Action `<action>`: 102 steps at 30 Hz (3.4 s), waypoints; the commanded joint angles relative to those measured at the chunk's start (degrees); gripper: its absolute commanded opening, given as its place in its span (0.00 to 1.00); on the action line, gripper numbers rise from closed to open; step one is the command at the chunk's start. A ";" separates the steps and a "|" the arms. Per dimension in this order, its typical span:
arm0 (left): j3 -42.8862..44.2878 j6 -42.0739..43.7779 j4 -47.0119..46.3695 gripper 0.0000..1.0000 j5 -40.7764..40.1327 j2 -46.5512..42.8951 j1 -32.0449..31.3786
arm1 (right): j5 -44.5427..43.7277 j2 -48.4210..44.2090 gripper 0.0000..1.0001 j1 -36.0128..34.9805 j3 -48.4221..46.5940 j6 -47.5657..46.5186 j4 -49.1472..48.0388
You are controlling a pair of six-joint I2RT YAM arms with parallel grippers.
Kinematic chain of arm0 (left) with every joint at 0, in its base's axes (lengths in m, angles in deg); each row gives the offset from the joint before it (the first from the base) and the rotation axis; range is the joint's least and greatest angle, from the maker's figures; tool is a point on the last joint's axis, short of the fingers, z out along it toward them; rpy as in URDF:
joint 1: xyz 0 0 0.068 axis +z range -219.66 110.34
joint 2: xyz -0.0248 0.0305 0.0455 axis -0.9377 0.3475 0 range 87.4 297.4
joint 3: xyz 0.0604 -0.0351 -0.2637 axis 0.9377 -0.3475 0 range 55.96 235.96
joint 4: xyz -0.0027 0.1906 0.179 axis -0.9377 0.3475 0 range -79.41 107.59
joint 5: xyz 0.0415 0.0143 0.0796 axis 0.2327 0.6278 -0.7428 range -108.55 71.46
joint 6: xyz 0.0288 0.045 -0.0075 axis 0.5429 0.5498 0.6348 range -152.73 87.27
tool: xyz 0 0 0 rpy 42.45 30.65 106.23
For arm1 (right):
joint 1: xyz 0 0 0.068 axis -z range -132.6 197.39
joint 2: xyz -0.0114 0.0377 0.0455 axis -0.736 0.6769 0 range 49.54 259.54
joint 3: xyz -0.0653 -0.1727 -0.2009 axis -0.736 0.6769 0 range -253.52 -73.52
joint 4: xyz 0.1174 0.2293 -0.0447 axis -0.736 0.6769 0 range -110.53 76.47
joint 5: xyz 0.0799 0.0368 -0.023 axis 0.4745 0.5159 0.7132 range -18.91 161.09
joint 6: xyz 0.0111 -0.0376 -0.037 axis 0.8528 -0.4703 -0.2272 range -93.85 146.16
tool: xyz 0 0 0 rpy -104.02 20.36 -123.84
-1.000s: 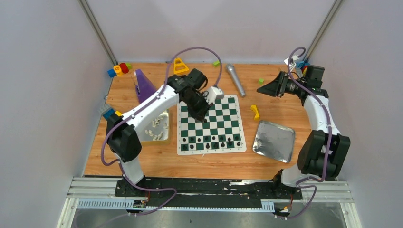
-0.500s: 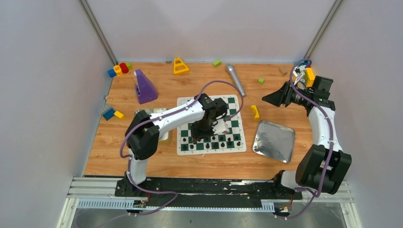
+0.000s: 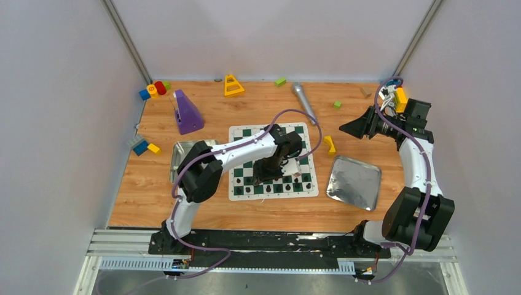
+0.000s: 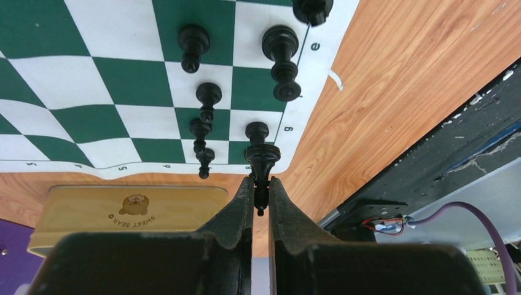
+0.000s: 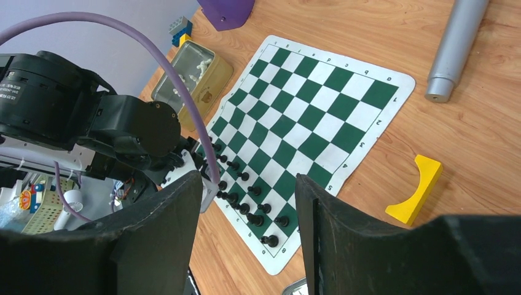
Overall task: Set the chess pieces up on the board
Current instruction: Place the chess piece on the chessboard.
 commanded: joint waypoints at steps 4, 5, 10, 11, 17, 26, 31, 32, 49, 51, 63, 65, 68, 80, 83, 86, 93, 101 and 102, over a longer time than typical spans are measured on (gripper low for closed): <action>3.14 -1.79 1.11 0.04 -0.20 3.00 -1.45 | 2.28 -0.95 0.57 0.49 0.90 -2.06 -0.51; 3.17 -2.02 1.11 0.04 -0.03 3.37 -1.56 | 2.43 -0.96 0.57 0.48 0.91 -2.06 -0.53; 3.34 -2.34 1.05 0.04 -0.10 4.31 -1.97 | 2.75 -0.98 0.57 0.59 0.91 -2.06 -0.43; 3.40 -2.37 1.02 0.04 -0.14 4.59 -2.02 | 2.91 -1.01 0.57 0.55 0.91 -2.06 -0.43; 4.17 -2.71 0.98 0.04 -0.27 5.74 -2.10 | 3.18 -1.05 0.57 0.73 0.99 -2.06 -0.38; 4.45 -2.92 0.80 0.04 -0.80 6.63 -2.23 | 3.71 -1.04 0.57 0.89 1.08 -2.06 -0.35; 4.87 -2.98 0.73 0.04 -0.80 7.02 -2.24 | 3.91 -0.90 0.57 0.88 1.16 -2.06 -0.31; 4.95 -3.04 0.75 0.04 -0.80 7.21 -2.19 | 3.95 -0.95 0.57 0.93 1.12 -2.06 -0.33; 5.01 -3.11 0.81 0.06 -1.96 8.78 -2.24 | 4.65 -1.00 0.57 1.47 1.29 -1.97 -0.35; 4.89 -3.09 0.71 0.06 -2.45 8.71 -2.24 | 4.78 -0.96 0.57 1.55 1.26 -1.89 -0.36; 5.16 -3.06 0.86 0.09 -2.32 9.35 -2.30 | 4.97 -0.86 0.57 1.63 1.35 -1.80 -0.31; 5.11 -3.02 0.93 0.09 -2.06 9.40 -2.47 | 5.01 -0.87 0.57 1.61 1.35 -1.81 -0.39; 5.25 -3.00 1.01 0.10 -1.78 9.60 -2.68 | 5.05 -0.81 0.57 1.70 1.35 -1.79 -0.31; 5.93 -3.04 1.32 0.20 -2.15 10.07 -2.81 | 5.23 -0.79 0.57 1.82 1.44 -1.71 -0.32; 6.42 -3.17 1.22 0.24 -2.56 9.98 -2.79 | 5.29 -0.79 0.57 1.82 1.44 -1.71 -0.31; 6.77 -3.30 0.97 0.27 -2.71 9.94 -2.81 | 5.34 -0.77 0.57 1.82 1.43 -1.68 -0.38; 7.78 -3.53 0.84 0.34 -2.91 9.36 -2.84 | 5.27 -0.66 0.57 1.82 1.52 -1.64 -0.33; 8.07 -3.49 0.33 0.47 -3.71 5.01 -2.83 | 5.10 -0.65 0.57 1.82 1.44 -1.62 -0.34; 8.17 -3.47 0.16 0.47 -3.79 3.69 -2.80 | 4.95 -0.73 0.57 1.78 1.37 -1.55 -0.35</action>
